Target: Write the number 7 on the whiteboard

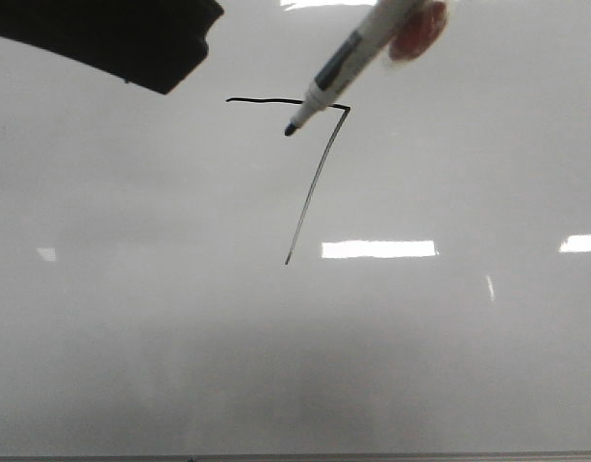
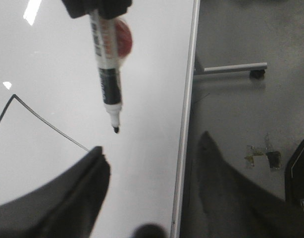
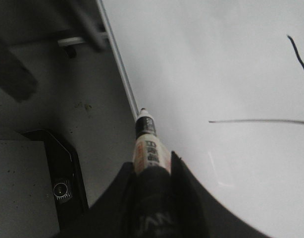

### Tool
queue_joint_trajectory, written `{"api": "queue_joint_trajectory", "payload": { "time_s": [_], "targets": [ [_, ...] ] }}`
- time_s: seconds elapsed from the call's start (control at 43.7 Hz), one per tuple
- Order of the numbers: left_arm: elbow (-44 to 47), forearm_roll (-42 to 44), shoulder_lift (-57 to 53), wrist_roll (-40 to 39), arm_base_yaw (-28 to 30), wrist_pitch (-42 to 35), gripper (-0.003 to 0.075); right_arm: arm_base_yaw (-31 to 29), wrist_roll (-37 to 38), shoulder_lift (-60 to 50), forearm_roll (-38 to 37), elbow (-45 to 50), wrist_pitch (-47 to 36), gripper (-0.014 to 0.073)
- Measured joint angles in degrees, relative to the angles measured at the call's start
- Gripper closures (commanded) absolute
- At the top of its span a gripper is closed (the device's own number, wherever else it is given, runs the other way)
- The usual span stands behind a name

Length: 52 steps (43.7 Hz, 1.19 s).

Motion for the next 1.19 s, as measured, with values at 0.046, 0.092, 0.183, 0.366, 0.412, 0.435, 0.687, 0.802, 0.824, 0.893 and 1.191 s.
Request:
{"api": "queue_joint_trajectory", "payload": {
  "time_s": [0.046, 0.092, 0.183, 0.366, 0.412, 0.435, 0.687, 0.802, 0.824, 0.893, 1.191],
  "targets": [
    [0.00, 0.00, 0.00, 0.00, 0.00, -0.28, 0.0151, 1.95, -0.10, -0.94, 0.00, 0.00, 0.11, 0.0654],
    [0.00, 0.00, 0.00, 0.00, 0.00, -0.41, 0.0169, 3.57, -0.10, -1.42, 0.00, 0.00, 0.11, 0.0654],
    [0.00, 0.00, 0.00, 0.00, 0.00, -0.72, 0.0227, 7.10, -0.10, -1.51, 0.00, 0.00, -0.30, 0.0654],
    [0.00, -1.29, 0.00, 0.00, 0.00, -0.95, 0.0348, 11.89, -0.12, -1.51, 0.00, 0.00, -4.99, 0.0654],
    [0.00, -1.52, 0.00, 0.00, 0.00, -0.95, 0.0377, 12.39, -0.12, -1.51, 0.00, 0.00, -5.92, 0.0654],
    [0.00, -1.64, 0.00, 0.00, 0.00, -0.95, 0.0390, 12.67, -0.21, -1.51, 0.00, 0.00, -6.21, 0.0654],
    [0.00, -1.87, 0.00, 0.00, 0.00, -0.95, 0.0476, 12.91, -0.21, -0.31, 0.00, 0.00, -6.84, 0.0654],
    [0.00, -1.87, 0.00, 0.00, 0.00, -0.57, 0.0524, 12.91, -0.21, 0.13, -0.42, 0.00, -6.84, 0.0654],
    [0.00, -1.87, 0.00, 0.00, 0.00, -0.57, 0.0542, 12.91, -0.21, 0.26, -0.53, 0.00, -6.84, 0.0654],
    [0.00, -1.87, 0.00, 0.00, 0.00, -0.16, 0.0596, 12.91, -0.21, 0.36, -0.81, 0.00, -6.84, 0.0650],
    [0.00, -1.28, 0.00, 0.00, 0.00, 0.08, 0.0741, 12.91, -0.21, 0.36, -1.12, 0.00, -6.97, 0.0123]
  ]
}}
